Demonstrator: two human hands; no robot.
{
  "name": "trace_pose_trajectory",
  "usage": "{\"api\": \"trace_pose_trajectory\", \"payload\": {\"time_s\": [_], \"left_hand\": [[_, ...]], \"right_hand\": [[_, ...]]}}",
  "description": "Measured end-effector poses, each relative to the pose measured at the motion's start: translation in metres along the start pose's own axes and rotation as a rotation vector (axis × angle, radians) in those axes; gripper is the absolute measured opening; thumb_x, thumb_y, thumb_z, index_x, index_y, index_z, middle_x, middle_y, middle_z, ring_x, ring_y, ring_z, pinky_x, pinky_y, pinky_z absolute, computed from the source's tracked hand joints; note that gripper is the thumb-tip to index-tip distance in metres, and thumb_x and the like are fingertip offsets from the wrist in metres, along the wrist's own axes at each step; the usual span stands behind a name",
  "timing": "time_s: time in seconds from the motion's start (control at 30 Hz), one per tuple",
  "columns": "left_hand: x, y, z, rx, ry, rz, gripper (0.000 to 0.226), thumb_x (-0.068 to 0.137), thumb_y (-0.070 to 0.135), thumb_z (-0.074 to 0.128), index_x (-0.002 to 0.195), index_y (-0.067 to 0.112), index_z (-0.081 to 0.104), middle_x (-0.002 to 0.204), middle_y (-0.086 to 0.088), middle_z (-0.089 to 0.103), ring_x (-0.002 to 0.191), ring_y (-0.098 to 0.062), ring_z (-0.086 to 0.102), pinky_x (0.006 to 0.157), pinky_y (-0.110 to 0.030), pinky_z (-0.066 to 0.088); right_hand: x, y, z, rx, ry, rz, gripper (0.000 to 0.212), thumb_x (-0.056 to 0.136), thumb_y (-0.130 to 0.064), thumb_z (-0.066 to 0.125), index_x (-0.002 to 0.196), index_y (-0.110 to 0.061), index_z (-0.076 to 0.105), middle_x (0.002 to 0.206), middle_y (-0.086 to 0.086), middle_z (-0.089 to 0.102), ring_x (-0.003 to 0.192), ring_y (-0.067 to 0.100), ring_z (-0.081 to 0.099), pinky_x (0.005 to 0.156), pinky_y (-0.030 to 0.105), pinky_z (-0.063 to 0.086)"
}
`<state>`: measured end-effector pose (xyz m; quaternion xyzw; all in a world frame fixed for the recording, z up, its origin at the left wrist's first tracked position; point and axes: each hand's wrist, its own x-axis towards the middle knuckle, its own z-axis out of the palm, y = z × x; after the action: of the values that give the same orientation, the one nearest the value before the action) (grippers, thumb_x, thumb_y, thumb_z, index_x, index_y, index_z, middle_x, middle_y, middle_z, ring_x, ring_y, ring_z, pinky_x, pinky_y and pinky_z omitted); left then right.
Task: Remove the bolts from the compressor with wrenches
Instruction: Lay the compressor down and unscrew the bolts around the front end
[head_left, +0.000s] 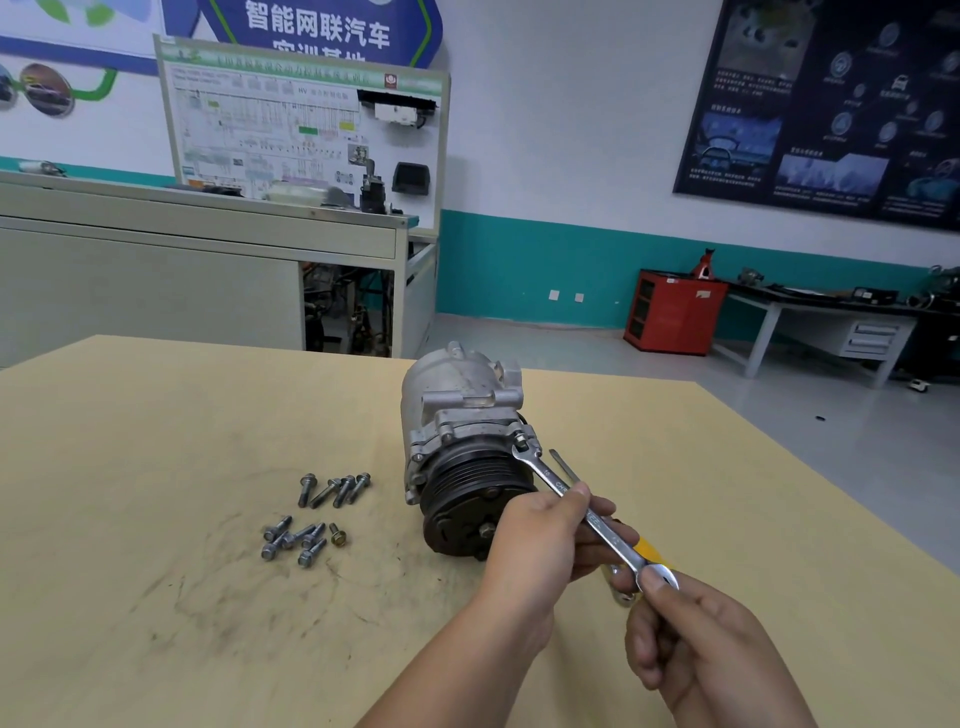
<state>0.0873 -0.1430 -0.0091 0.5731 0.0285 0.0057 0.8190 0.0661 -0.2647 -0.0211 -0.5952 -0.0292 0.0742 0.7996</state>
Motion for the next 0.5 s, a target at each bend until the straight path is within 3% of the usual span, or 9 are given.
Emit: {"api": "trace_pose_trajectory", "payload": {"time_s": [0.5], "left_hand": [[0.0009, 0.0014, -0.0007, 0.037, 0.029, -0.023, 0.027, 0.099, 0.020, 0.043, 0.084, 0.008, 0.063, 0.065, -0.004, 0.071, 0.052, -0.012, 0.066, 0.051, -0.011, 0.047]], "right_hand": [[-0.0021, 0.0029, 0.0092, 0.285, 0.024, 0.165, 0.030, 0.094, -0.007, 0.041, 0.074, 0.009, 0.056, 0.035, 0.007, 0.031, 0.024, 0.012, 0.027, 0.027, 0.018, 0.024]]}}
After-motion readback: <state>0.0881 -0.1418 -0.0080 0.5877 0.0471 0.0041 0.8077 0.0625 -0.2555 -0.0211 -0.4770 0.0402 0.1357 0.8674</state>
